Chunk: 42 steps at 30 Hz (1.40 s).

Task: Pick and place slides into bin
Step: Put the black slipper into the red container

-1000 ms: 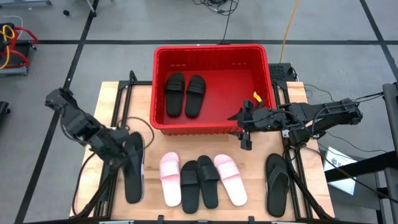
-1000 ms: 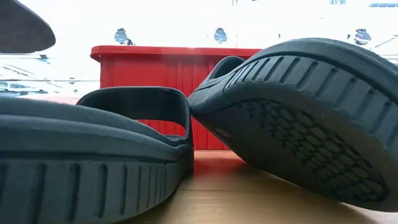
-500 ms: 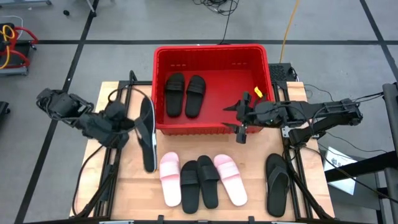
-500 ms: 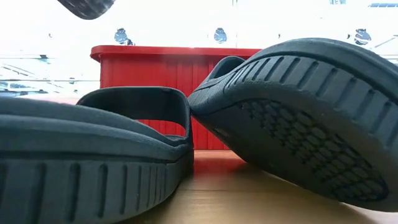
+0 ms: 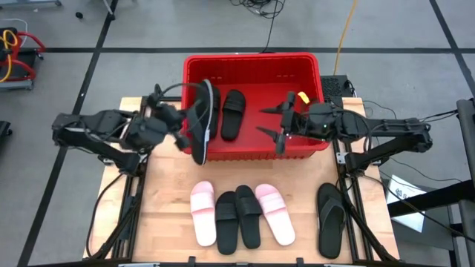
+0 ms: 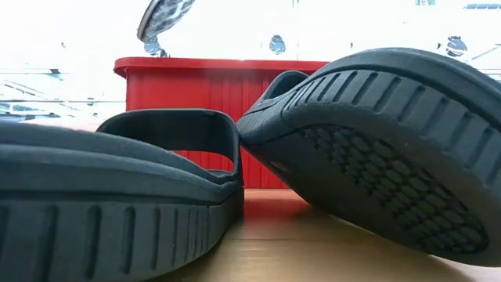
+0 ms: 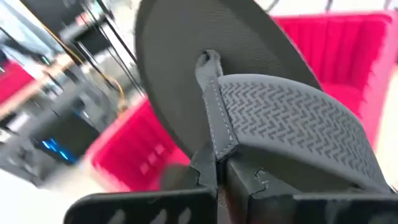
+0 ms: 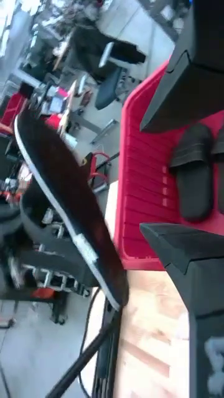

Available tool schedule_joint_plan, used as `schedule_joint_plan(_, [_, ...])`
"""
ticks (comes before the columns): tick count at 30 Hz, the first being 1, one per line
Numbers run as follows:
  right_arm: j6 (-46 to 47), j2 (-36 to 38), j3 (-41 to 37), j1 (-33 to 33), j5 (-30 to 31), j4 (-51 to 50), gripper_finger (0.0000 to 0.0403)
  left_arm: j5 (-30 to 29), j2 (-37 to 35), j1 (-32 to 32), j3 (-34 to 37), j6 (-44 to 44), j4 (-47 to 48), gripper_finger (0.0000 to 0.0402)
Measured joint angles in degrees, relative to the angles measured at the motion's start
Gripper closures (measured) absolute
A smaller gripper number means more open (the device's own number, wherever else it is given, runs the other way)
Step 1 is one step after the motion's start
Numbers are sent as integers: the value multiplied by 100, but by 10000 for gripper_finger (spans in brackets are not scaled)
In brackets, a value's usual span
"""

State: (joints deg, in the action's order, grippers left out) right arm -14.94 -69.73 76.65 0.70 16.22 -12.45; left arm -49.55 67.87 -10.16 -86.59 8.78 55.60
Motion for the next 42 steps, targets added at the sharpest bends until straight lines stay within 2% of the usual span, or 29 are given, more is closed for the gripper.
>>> schedule_joint_plan(4, [-109,-88,1,-109,8,522,167,11,218,349,0,-1137,-1139,401])
schedule_joint_plan(8, [-64,-152,3,-226,23,884,167,26,427,587,2,-1869,-1955,401])
schedule_joint_plan(16, [995,-310,8,-590,42,1551,167,-11,1015,881,2,-2710,-2990,401])
schedule_joint_plan(20, [1126,-483,3,-783,43,1682,167,-42,1272,924,2,-3137,-3451,401])
schedule_joint_plan(29, [1043,-533,3,-935,-20,1846,167,-58,1486,1285,4,-3271,-3925,401])
schedule_joint_plan(35, [194,-523,3,-809,-1040,1823,167,124,1563,1509,2,-3263,-3959,401])
schedule_joint_plan(40, [-14,-549,6,-870,-1059,1815,167,375,1552,1544,4,-3218,-3988,401])
schedule_joint_plan(42, [-45,-583,6,-920,-1248,1788,167,423,1554,1544,4,-3228,-3997,401])
